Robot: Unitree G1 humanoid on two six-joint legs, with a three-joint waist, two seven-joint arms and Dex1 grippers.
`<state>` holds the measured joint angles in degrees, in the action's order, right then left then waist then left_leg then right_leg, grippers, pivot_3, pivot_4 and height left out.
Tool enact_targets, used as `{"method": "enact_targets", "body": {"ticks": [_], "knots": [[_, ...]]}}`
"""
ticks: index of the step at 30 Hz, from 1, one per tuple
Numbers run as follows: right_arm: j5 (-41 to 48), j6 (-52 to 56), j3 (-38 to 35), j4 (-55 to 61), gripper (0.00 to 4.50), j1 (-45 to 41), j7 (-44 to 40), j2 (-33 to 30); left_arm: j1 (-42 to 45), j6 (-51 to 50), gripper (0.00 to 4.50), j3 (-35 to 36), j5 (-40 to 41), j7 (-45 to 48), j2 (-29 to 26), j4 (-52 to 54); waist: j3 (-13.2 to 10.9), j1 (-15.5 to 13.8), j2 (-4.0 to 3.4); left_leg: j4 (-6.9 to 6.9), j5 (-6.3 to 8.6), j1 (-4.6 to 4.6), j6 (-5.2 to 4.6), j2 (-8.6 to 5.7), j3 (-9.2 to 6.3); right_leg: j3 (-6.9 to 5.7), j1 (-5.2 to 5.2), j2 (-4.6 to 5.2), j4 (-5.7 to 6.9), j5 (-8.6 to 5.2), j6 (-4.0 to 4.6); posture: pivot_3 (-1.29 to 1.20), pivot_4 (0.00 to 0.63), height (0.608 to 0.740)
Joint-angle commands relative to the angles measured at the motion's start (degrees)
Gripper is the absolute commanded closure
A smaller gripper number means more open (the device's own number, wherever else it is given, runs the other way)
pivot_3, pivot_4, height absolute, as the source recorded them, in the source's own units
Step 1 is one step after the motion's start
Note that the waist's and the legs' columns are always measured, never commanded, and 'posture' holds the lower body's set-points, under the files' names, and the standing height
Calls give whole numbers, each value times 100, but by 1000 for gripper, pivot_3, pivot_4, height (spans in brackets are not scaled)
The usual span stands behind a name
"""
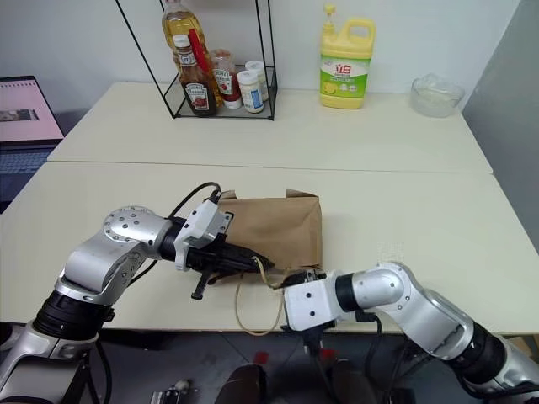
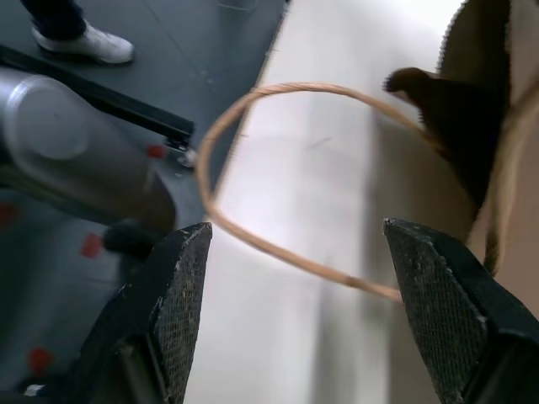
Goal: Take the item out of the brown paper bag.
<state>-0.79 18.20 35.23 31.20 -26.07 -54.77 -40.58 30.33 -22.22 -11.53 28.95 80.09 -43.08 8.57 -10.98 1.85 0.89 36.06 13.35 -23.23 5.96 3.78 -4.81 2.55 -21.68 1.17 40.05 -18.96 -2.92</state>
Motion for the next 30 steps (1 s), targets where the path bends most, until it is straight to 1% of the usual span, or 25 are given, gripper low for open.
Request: {"method": "enact_targets", "body": {"ticks": [1,4,13,17,21,24,26,30], "knots": [[-398,-440,169,-253,1075,-137,-31,207,126,-7,4482,140,34,-47,47,165,0,1,0,0,0,0,0,0,0,1,0,0,0,0,0,0,150,740],[-779,-833,317,-600,1075,-226,-117,304,133,26,4482,131,1,-49,50,160,0,1,0,0,0,1,0,0,0,1,0,0,0,0,0,0,150,740],[-1583,-1809,329,-1060,1075,-314,-133,417,123,30,4482,125,-18,-78,69,190,0,2,0,0,0,2,0,0,1,1,0,0,1,0,0,0,150,740],[-1666,-1960,125,-1015,1075,-238,-198,329,141,21,4482,120,-24,-72,75,188,0,-1,0,0,0,2,0,0,1,1,2,1,1,0,0,0,150,740],[-1775,-1965,155,-1075,1075,-191,-156,464,157,-21,4482,104,-20,-101,95,236,0,0,0,0,0,5,0,0,1,1,3,0,1,0,1,0,150,740],[-1744,-1862,120,-1099,1663,-141,-175,593,165,-53,4500,102,-6,-94,87,265,0,0,0,0,0,5,0,0,1,1,3,0,2,0,1,0,150,740],[-1754,-1822,91,-1116,2345,-107,-187,644,162,-74,4500,101,1,-80,72,290,0,0,0,0,0,6,0,0,1,1,4,0,2,0,1,0,150,740],[-1851,-1805,78,-1212,3846,-102,-126,736,132,-124,4500,114,16,-26,34,323,0,0,0,-1,0,13,0,0,1,1,11,1,1,0,1,0,150,740]]}}
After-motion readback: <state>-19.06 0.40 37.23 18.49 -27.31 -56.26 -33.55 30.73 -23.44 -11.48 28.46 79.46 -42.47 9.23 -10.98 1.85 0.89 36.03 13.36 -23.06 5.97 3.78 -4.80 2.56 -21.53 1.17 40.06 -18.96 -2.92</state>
